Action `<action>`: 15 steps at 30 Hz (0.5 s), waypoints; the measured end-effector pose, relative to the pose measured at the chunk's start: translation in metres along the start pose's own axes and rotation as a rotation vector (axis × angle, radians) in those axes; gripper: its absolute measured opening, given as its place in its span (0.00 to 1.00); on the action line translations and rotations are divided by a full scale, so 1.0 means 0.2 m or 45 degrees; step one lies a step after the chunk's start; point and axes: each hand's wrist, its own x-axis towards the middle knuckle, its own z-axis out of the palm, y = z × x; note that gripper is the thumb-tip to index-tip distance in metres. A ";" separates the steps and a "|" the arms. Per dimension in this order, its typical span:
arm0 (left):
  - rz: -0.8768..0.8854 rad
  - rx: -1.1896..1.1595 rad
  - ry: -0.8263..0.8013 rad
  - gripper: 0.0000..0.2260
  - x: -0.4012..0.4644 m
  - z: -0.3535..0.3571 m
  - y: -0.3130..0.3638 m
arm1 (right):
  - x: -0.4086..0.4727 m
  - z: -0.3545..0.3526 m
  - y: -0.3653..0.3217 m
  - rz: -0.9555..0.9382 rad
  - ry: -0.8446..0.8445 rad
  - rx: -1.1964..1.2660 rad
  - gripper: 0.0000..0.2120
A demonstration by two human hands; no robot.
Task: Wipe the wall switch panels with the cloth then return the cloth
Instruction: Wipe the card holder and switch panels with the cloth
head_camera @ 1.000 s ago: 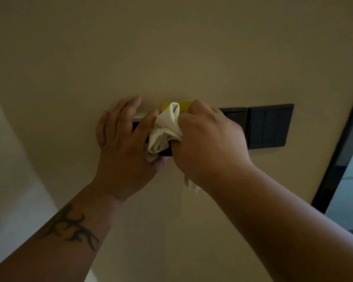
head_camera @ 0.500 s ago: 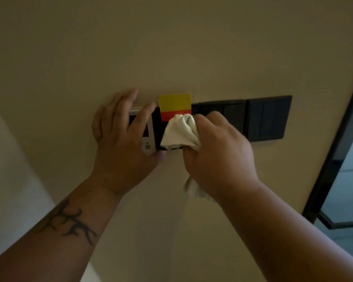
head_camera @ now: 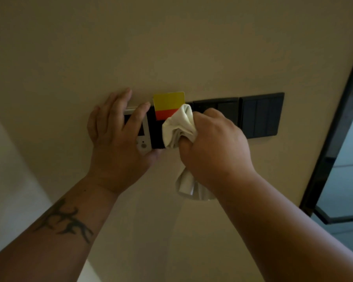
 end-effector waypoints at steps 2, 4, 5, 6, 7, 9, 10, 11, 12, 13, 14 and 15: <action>-0.002 -0.024 -0.034 0.37 0.00 -0.01 0.00 | -0.02 -0.02 0.04 0.055 0.006 -0.004 0.05; -0.012 -0.038 -0.074 0.37 0.00 -0.01 -0.01 | -0.05 -0.02 0.06 0.070 0.030 0.017 0.05; -0.019 -0.043 -0.095 0.37 0.00 -0.01 -0.01 | -0.06 -0.01 0.05 0.037 0.045 0.033 0.05; -0.021 -0.048 -0.112 0.38 0.00 -0.02 -0.01 | -0.07 0.01 0.03 -0.016 0.054 0.038 0.04; -0.017 -0.052 -0.117 0.37 0.00 -0.01 -0.01 | -0.08 0.04 0.01 -0.074 0.057 0.025 0.04; -0.008 -0.061 -0.115 0.36 0.00 -0.01 -0.02 | -0.07 0.10 -0.01 -0.173 0.062 -0.023 0.05; -0.012 -0.072 -0.124 0.36 0.00 -0.01 -0.02 | -0.07 0.13 -0.01 -0.203 0.071 -0.040 0.06; -0.017 -0.084 -0.133 0.36 0.00 -0.01 -0.02 | -0.08 0.15 0.00 -0.225 0.077 -0.052 0.06; -0.022 -0.093 -0.135 0.37 0.00 -0.01 -0.02 | -0.08 0.16 0.02 -0.241 0.067 -0.067 0.07; -0.026 -0.096 -0.137 0.38 0.00 -0.01 -0.02 | -0.09 0.16 0.04 -0.249 0.040 -0.088 0.07; -0.025 -0.096 -0.138 0.38 0.00 -0.02 -0.01 | -0.11 0.16 0.07 -0.245 0.011 -0.109 0.08; -0.024 -0.096 -0.140 0.39 0.01 -0.02 -0.01 | -0.12 0.15 0.10 -0.231 -0.007 -0.124 0.08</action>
